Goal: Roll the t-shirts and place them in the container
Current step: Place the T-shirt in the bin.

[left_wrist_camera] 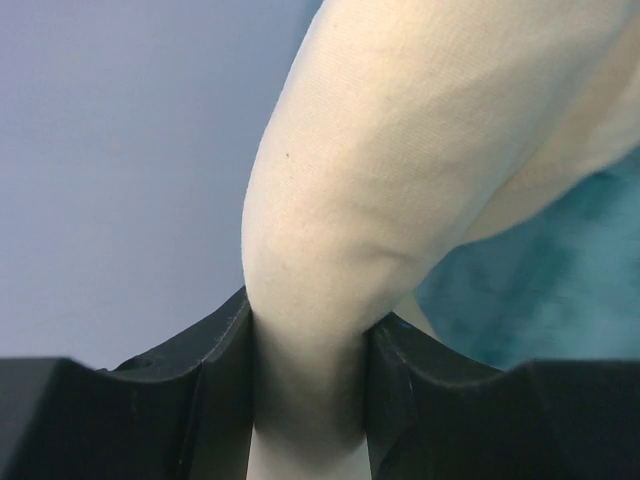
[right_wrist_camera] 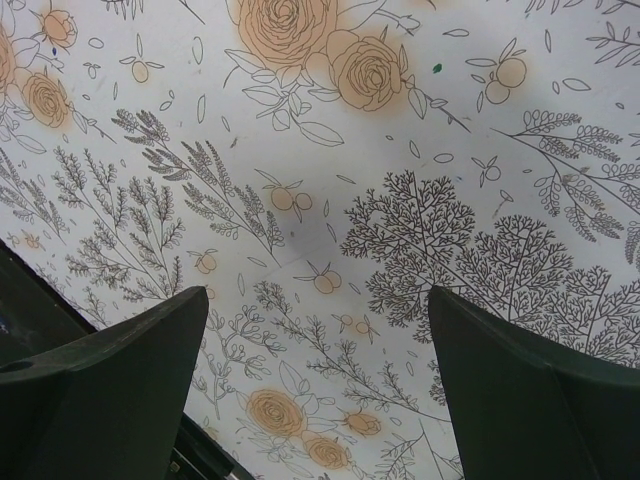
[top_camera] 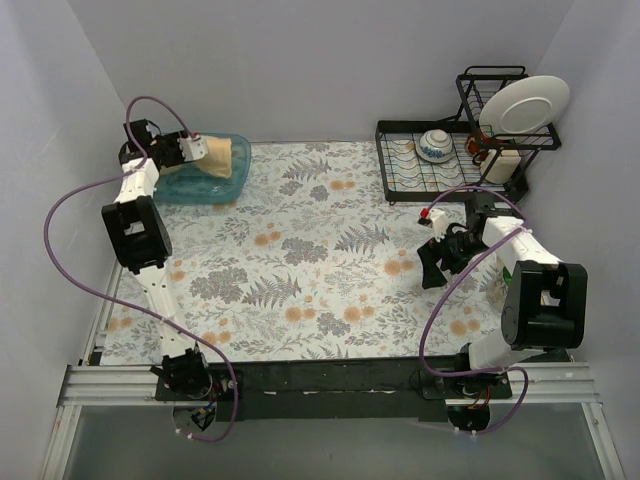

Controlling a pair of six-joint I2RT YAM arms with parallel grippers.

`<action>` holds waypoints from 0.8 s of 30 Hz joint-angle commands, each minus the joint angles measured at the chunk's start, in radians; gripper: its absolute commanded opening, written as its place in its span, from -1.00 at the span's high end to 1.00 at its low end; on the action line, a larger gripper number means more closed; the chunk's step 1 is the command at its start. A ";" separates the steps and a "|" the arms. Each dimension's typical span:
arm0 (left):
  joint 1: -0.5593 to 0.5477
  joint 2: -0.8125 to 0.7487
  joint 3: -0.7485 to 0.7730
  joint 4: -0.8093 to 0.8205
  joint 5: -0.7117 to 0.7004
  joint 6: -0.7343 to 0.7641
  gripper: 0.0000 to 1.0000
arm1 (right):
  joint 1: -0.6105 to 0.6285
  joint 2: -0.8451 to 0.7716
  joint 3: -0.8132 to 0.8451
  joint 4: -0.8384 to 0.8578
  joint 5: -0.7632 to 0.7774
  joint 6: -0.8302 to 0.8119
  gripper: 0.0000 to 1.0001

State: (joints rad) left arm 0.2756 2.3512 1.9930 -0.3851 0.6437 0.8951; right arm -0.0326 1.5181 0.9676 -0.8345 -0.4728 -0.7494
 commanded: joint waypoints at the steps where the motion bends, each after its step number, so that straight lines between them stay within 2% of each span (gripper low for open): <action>1: 0.001 0.026 0.176 0.205 0.022 -0.073 1.00 | -0.004 -0.009 0.000 0.015 -0.001 -0.022 -0.97; 4: -0.006 0.051 0.174 0.284 0.025 -0.067 1.00 | -0.004 -0.010 -0.010 0.023 -0.001 -0.021 -0.97; 8: -0.015 0.048 0.116 0.287 0.040 -0.033 1.00 | -0.004 -0.016 -0.010 0.023 0.003 -0.021 -0.97; 13: -0.024 0.020 -0.075 0.285 0.044 0.007 1.00 | -0.004 -0.010 -0.004 0.011 0.013 -0.021 -0.97; 19: -0.039 -0.088 -0.325 0.276 0.047 0.041 1.00 | -0.004 0.004 0.005 0.009 0.011 -0.021 -0.97; 22: -0.041 -0.145 -0.382 0.252 0.047 0.057 1.00 | -0.004 0.017 0.011 0.012 0.007 -0.022 -0.97; 24: -0.041 -0.162 -0.381 0.171 0.030 0.076 1.00 | -0.004 0.027 0.019 0.015 0.000 -0.022 -0.97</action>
State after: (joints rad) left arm 0.2432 2.2974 1.6463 -0.0788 0.6666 0.9291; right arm -0.0326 1.5257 0.9649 -0.8265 -0.4580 -0.7624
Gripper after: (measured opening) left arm 0.365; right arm 0.985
